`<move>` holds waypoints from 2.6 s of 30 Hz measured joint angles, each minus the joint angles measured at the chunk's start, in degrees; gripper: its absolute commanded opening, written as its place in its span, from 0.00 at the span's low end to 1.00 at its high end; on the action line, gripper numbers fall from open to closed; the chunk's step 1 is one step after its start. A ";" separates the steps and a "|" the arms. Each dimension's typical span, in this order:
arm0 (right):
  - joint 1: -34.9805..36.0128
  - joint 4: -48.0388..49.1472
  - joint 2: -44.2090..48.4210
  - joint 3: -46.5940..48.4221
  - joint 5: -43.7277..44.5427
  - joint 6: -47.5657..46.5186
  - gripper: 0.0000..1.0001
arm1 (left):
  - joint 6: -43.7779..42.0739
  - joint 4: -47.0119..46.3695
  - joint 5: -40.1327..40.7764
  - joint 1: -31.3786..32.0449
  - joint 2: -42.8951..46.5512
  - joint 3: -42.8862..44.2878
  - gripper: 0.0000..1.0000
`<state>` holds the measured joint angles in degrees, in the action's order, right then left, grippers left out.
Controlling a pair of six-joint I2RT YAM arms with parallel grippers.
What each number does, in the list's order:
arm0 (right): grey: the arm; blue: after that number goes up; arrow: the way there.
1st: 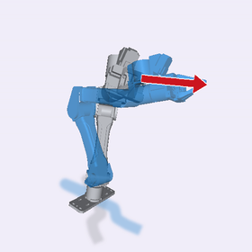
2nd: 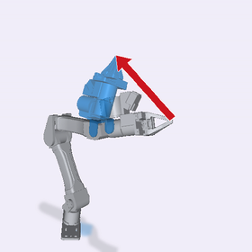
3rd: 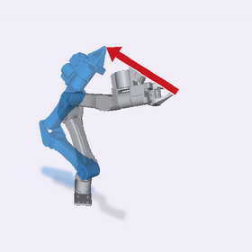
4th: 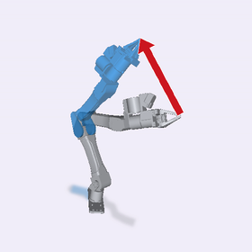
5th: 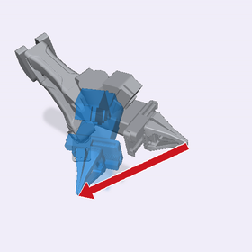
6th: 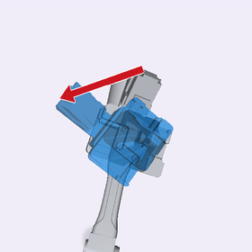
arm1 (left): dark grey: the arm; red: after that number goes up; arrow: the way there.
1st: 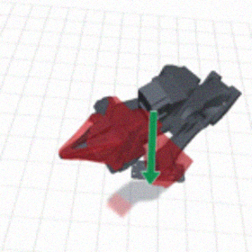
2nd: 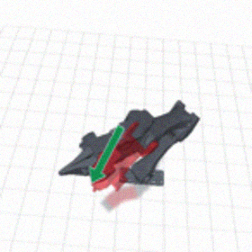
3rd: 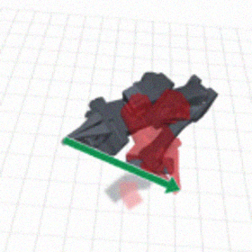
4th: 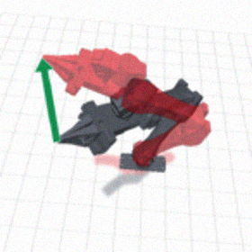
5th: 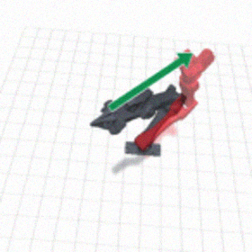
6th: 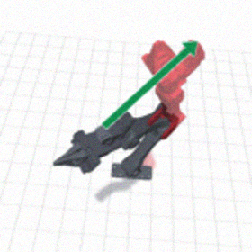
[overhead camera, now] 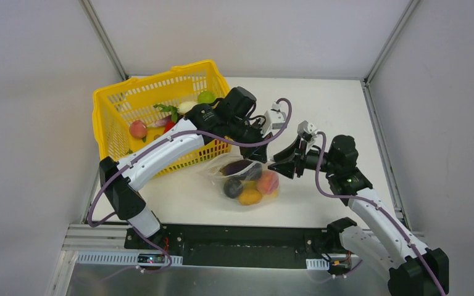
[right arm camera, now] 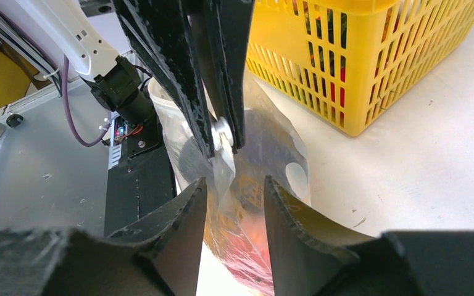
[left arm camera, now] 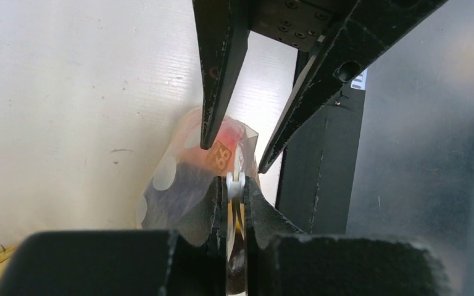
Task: Place the food in the zip-top bag and seal the zipper
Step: Zip the zipper food storage bag at the center of the board.
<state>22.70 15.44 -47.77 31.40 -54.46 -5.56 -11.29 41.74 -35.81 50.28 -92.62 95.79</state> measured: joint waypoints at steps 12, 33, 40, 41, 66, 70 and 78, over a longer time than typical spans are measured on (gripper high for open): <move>0.00 -0.39 -2.47 2.62 -2.21 -1.44 0.17 | -0.04 1.77 0.02 0.02 -0.26 0.96 0.00; 0.02 -0.28 -2.54 2.80 -3.06 -0.94 0.00 | 0.00 2.27 0.31 0.68 -1.11 1.60 0.00; 0.31 -0.31 -0.81 2.34 0.31 0.11 0.00 | -0.07 1.88 1.62 0.74 -1.11 1.79 0.00; 0.31 -0.24 -0.50 2.12 0.74 0.46 0.00 | -0.07 1.73 1.86 0.74 -1.11 1.77 0.00; 0.61 2.27 3.93 -1.05 4.96 3.50 0.00 | -0.46 -0.70 7.87 1.01 4.85 -5.46 0.00; 0.61 1.81 5.05 -1.25 5.70 3.45 0.00 | -0.44 -1.05 8.04 1.01 5.99 -6.71 0.00; 0.42 1.27 3.91 -0.70 2.89 2.25 0.63 | 0.02 -0.66 7.52 0.44 8.22 -8.39 0.00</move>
<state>23.11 16.71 -43.86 30.70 -51.57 -3.31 -11.27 41.08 -28.29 50.72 -84.40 87.39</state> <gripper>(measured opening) 0.389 0.055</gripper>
